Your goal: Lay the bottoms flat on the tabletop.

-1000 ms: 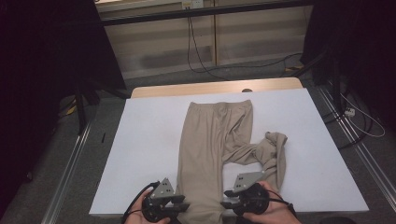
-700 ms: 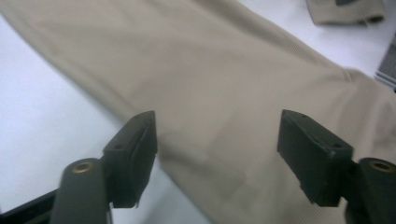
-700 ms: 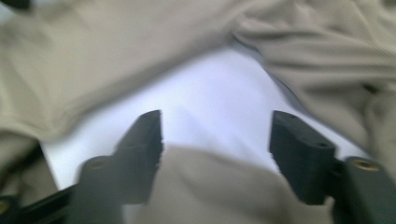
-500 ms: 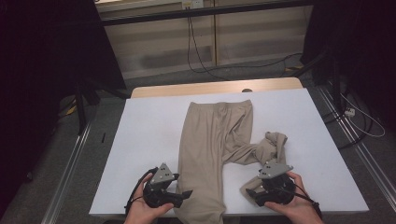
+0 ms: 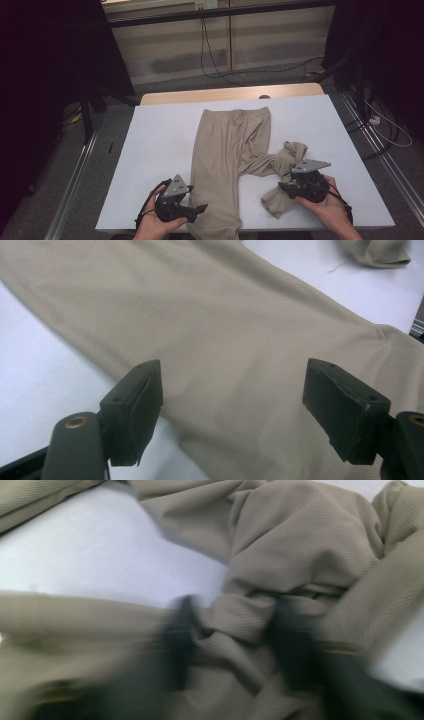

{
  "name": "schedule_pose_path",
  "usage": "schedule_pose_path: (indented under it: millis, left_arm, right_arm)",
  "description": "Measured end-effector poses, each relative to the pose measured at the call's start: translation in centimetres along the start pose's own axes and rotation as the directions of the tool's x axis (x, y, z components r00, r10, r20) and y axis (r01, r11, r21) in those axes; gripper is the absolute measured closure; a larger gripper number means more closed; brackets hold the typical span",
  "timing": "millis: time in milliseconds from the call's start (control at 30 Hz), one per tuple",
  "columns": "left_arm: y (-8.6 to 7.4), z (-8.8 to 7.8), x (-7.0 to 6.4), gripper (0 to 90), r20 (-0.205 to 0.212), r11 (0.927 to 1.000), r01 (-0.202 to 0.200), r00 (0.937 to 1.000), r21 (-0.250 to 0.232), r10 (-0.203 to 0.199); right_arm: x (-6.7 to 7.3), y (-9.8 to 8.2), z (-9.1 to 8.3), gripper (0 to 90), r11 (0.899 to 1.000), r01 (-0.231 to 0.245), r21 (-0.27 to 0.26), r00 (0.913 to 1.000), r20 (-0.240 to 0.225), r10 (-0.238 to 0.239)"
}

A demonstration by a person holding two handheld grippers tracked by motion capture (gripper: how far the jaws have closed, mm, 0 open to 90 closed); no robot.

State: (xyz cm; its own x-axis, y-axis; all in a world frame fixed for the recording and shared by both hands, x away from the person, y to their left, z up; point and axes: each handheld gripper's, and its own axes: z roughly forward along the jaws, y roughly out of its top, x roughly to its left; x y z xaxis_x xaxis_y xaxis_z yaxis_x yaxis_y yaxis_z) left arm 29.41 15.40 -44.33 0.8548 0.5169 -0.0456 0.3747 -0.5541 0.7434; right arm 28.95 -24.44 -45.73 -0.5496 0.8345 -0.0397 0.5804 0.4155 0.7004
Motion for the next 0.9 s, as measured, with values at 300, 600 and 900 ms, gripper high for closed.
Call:
schedule_pose_path:
  millis: [300,600,900]
  left_arm:
    - [0.0,0.1,0.1,24.5,-0.007,1.0,0.007,1.0,0.003,-0.007]
    - [0.0,0.2,0.1,24.5,-0.017,1.0,0.006,0.9998,0.008,-0.006]
    - [0.0,0.3,0.2,24.2,-0.015,1.0,0.005,0.9999,0.007,-0.005]
  right_arm:
    - [3.2,-0.4,-1.2,84.6,0.999,0.029,0.023,0.9883,-0.151,-0.025]
    - [7.8,-2.3,-3.8,73.2,0.991,0.134,-0.012,0.9526,-0.274,-0.133]
    - [3.5,-0.1,-3.0,32.6,0.994,0.023,-0.109,0.9958,-0.086,-0.033]
